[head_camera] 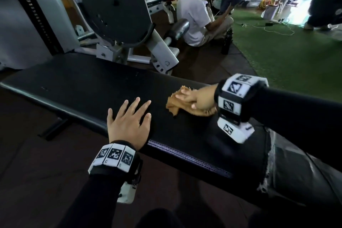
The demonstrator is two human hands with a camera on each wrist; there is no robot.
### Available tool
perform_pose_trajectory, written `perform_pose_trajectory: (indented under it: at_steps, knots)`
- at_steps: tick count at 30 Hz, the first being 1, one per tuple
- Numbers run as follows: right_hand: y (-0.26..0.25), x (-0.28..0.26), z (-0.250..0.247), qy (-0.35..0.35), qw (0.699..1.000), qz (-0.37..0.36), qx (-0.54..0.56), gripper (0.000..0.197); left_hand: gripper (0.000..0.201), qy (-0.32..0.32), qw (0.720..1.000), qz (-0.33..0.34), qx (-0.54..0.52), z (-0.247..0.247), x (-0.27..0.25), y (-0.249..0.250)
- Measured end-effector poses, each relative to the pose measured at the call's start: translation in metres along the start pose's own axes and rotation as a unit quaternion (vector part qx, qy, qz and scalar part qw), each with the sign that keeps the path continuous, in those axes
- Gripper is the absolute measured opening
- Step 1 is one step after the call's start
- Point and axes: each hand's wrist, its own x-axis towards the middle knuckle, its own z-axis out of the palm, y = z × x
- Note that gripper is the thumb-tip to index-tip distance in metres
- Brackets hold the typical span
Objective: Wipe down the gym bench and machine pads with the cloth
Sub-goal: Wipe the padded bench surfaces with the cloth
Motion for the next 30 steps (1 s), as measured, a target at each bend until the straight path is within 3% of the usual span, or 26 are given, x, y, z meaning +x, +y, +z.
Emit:
perform_pose_trajectory:
  at_steps: [4,9,12,16,22,26,30]
  knots:
    - [0.045,0.017,-0.013,0.017,0.998,0.047,0.041,0.063,0.053,0.012,1.0,0.001,-0.012,0.0,-0.001,-0.001]
    - [0.096,-0.015,0.017,0.031,0.985,0.132,0.105,0.063,0.054,0.017,1.0,0.002,-0.011,0.0,-0.001,0.0]
    - [0.092,-0.041,0.037,0.022,0.984,0.133,0.119,0.065,0.055,0.011,1.0,0.003,-0.014,0.0,-0.002,0.0]
    - [0.05,-0.06,0.042,-0.026,0.992,0.072,0.105,0.067,0.051,0.02,1.0,-0.001,-0.015,0.0,-0.001,0.001]
    - [-0.003,-0.013,0.007,-0.007,1.0,0.028,-0.01,0.068,0.053,0.014,1.0,0.0,-0.007,-0.001,-0.003,0.001]
    - [0.021,0.014,-0.009,0.009,0.998,0.049,0.046,0.066,0.051,0.017,1.0,-0.004,-0.005,-0.001,-0.002,0.002]
    - [0.066,0.004,0.004,0.038,0.985,0.145,0.085,0.063,0.051,0.017,1.0,-0.005,-0.002,-0.001,-0.002,0.001]
